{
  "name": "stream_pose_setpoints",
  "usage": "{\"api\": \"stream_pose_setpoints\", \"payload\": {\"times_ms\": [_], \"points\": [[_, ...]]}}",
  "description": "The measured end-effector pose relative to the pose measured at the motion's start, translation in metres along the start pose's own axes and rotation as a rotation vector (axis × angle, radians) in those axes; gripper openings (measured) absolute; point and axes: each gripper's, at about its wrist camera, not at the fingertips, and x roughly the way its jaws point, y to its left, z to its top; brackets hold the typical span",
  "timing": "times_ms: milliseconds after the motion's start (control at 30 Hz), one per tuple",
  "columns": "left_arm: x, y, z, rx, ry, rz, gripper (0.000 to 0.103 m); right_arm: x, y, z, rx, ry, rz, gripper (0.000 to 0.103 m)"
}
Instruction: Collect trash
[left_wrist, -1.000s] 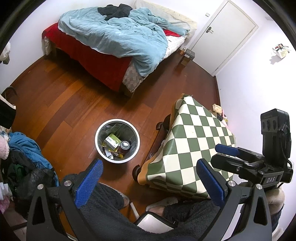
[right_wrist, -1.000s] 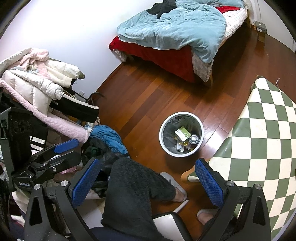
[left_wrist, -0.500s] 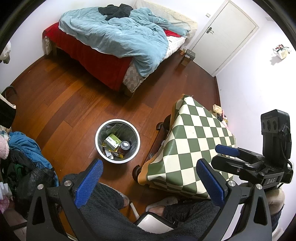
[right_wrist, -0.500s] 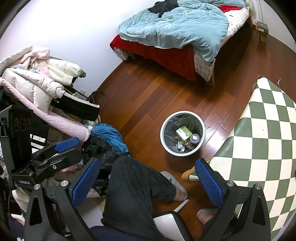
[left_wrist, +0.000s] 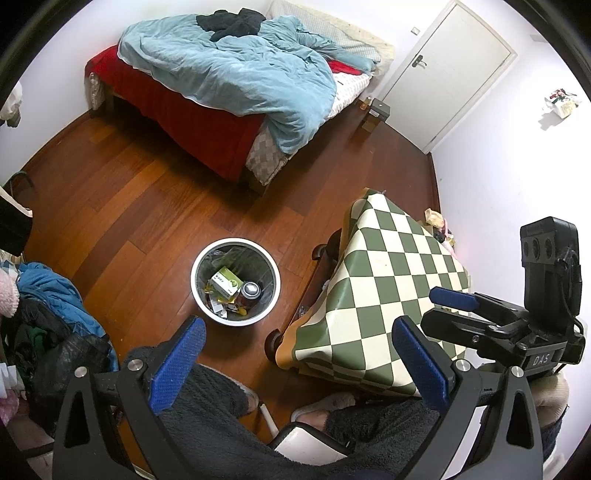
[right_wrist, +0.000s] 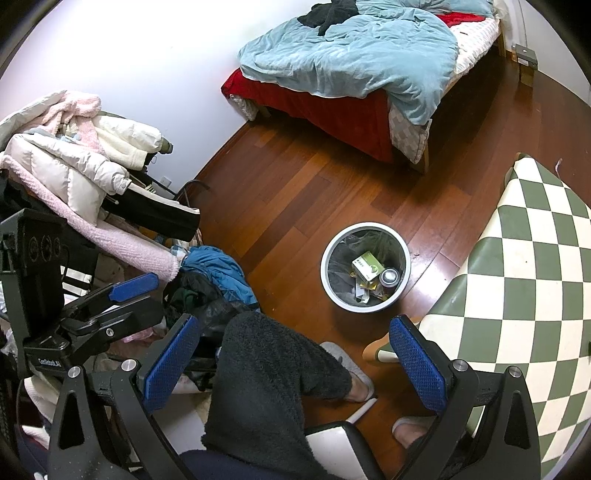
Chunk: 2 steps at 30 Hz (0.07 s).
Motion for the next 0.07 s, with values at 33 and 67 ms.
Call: {"api": "stream_pose_setpoints", "payload": {"times_ms": [33,67], "points": [[0.0007,-0.0004,0.0009,0.002,0.001,0.002,0.103,-0.0002,0.0004,0.0002,-0.002,0.001,0.000,0.103],[0.0006,-0.0004,0.0007,0.000,0.002,0.004,0.103,0.0001,0.0006,0.0003,-0.003,0.003,0.000,0.103]]}}
